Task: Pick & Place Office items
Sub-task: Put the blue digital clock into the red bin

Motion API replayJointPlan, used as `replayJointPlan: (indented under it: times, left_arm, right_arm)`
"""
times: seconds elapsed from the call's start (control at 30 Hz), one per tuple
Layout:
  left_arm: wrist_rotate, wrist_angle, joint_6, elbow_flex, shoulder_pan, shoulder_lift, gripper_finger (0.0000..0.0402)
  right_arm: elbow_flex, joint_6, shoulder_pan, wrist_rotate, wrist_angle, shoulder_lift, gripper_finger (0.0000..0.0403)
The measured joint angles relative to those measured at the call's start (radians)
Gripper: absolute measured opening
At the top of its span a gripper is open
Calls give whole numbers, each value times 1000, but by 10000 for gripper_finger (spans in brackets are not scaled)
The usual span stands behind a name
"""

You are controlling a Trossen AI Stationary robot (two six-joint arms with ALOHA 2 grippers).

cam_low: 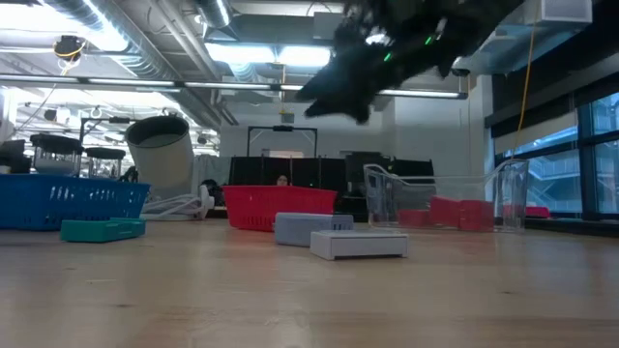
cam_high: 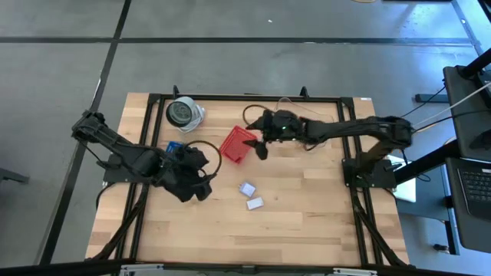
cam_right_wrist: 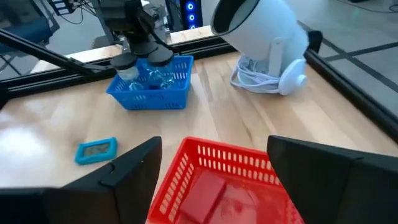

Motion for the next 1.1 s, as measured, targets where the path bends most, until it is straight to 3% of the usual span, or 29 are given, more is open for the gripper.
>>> replayJointPlan:
  times: [0.17, 0.37, 0.7, 1.1]
  left_arm:
    - [152, -152, -261, 0, 41, 71, 249]
    - [235, -246, -443, 0, 66, 199, 249]
    - [429, -235, -455, 0, 87, 418, 249]
    - [435, -232, -490, 0, 85, 524, 249]
  right_arm:
    - [0, -3, 12, 1, -205, -183, 290]
    - [0, -7, 52, 4, -309, -335, 292]
    - [0, -22, 120, 4, -375, -415, 293]
    - [0, -12, 190, 3, -430, -409, 293]
